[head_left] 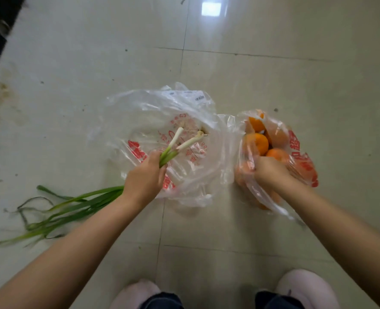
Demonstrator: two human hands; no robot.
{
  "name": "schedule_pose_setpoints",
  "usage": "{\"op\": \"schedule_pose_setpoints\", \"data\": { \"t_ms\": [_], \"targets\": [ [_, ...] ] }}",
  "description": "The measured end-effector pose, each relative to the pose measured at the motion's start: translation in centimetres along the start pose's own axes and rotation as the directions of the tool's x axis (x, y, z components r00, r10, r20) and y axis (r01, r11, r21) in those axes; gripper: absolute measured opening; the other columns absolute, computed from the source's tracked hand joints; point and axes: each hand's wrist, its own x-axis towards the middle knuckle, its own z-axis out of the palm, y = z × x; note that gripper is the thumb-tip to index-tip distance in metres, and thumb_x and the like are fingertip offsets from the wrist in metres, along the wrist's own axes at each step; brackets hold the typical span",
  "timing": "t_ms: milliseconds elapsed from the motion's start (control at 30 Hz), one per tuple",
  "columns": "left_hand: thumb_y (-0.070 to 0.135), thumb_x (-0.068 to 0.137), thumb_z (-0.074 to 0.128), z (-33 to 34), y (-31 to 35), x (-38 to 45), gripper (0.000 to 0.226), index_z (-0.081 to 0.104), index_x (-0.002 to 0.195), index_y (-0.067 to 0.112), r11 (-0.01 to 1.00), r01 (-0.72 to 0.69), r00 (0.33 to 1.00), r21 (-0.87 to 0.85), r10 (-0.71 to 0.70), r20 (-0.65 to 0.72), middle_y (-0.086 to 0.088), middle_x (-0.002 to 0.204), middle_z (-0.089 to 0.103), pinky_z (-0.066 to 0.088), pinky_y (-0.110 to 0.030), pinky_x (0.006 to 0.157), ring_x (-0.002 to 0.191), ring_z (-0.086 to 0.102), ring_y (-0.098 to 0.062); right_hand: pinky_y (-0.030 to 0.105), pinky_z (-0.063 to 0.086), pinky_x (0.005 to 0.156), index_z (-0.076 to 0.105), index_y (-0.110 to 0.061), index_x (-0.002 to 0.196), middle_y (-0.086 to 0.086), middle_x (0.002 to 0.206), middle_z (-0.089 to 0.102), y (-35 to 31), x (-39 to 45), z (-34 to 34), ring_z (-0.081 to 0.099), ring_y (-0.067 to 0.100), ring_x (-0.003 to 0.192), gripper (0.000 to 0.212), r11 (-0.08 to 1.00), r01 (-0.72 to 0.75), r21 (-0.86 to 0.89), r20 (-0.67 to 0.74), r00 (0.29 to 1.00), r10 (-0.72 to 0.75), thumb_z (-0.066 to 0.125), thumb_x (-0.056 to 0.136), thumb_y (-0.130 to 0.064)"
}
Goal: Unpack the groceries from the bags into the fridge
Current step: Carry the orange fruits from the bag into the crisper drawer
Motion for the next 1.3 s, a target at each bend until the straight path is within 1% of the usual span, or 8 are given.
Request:
{"op": "schedule_pose_setpoints", "data": {
  "t_ms": [233,433,567,700,833,1000,1167,1300],
  "targets": [
    [0.005,0.089,0.059,-1.3,-0.7,-0.4,0.028,0.057,0.112,-0.011,0.998,-0.07,0.995,-0.003,0.069,-0.069,-0.028,0.08,0.064,0.044,-0.041,0.05,0.061,0.061,-0.044,0.04,0.051,0.087,0.048,-0.013,0.112,0.006,0.098,0.057,-0.4,-1.5,-0.1,0.06,0.028,0.098,0.034,0.995,0.063,0.083,0.053,0.996,-0.068,0.061,0.083,-0.026],
    [0.011,0.071,0.062,-2.4,-0.6,-1.1,0.025,0.056,0.093,0.001,0.969,-0.228,0.96,0.093,0.24,-0.147,-0.01,0.049,0.059,0.031,-0.021,0.025,0.028,0.052,-0.026,0.037,0.041,0.094,0.052,-0.009,0.114,0.015,0.124,0.04,1.1,-3.1,-4.1,0.045,0.033,0.114,0.059,0.974,0.032,0.224,-0.196,0.981,0.013,0.076,0.065,-0.032],
    [0.018,0.07,0.061,-5.8,1.6,-4.0,0.027,0.043,0.09,0.014,0.976,-0.185,0.975,0.112,0.197,-0.101,-0.007,0.048,0.06,0.033,-0.022,0.023,0.028,0.053,-0.025,0.041,0.042,0.101,0.049,-0.014,0.123,0.015,0.128,0.037,1.1,-5.9,-8.1,0.046,0.032,0.114,0.068,0.872,-0.012,0.49,-0.12,0.989,0.081,0.077,0.062,-0.025],
    [0.024,0.094,0.045,-12.7,6.7,-7.0,0.025,0.052,0.113,0.009,0.989,-0.027,0.991,0.148,0.007,0.137,-0.015,0.086,0.069,0.05,-0.035,0.053,0.07,0.068,-0.033,0.045,0.05,0.082,0.046,-0.017,0.113,0.015,0.115,0.052,0.4,-11.8,-12.3,0.054,0.027,0.093,0.058,0.42,-0.145,0.896,0.119,0.989,0.088,0.076,0.064,-0.01],
    [0.028,0.1,0.034,-20.9,12.0,-8.8,0.031,0.042,0.124,0.009,0.959,0.119,0.882,0.257,-0.221,0.416,-0.014,0.117,0.06,0.046,-0.04,0.08,0.104,0.06,-0.036,0.035,0.053,0.063,0.043,-0.012,0.131,0.01,0.106,0.055,-0.4,-18.7,-18.4,0.057,0.02,0.079,0.074,-0.044,-0.325,0.945,0.325,0.946,-0.022,0.06,0.059,-0.018],
    [0.017,0.1,0.035,-32.0,18.2,-9.3,0.025,0.045,0.12,0.007,0.922,0.149,0.864,0.357,-0.297,0.407,-0.014,0.117,0.061,0.047,-0.038,0.083,0.106,0.061,-0.033,0.029,0.056,0.046,0.051,-0.023,0.1,0.004,0.101,0.054,-0.4,-26.4,-29.1,0.058,0.02,0.078,0.024,0.002,-0.341,0.94,0.34,0.939,-0.052,0.059,0.085,-0.007],
    [0.003,0.097,0.034,-41.4,23.3,-8.8,0.034,0.051,0.126,0.008,0.854,0.146,0.837,0.5,-0.376,0.398,-0.01,0.125,0.061,0.048,-0.032,0.091,0.114,0.06,-0.026,0.021,0.053,0.038,0.049,-0.023,0.091,0.001,0.09,0.054,-0.2,-32.8,-38.6,0.056,0.017,0.069,0.023,0.112,-0.232,0.966,0.236,0.971,-0.022,0.057,0.086,-0.002],
    [0.001,0.095,0.039,-46.0,25.4,-10.2,0.037,0.056,0.127,0.009,0.805,0.128,0.774,0.579,-0.446,0.449,-0.008,0.133,0.056,0.045,-0.03,0.098,0.123,0.055,-0.025,0.024,0.054,0.042,0.05,-0.021,0.086,0.003,0.091,0.06,0.0,-36.9,-43.3,0.064,0.015,0.063,0.025,-0.025,-0.161,0.987,0.159,0.985,-0.073,0.073,0.074,-0.018]
  ]
}}
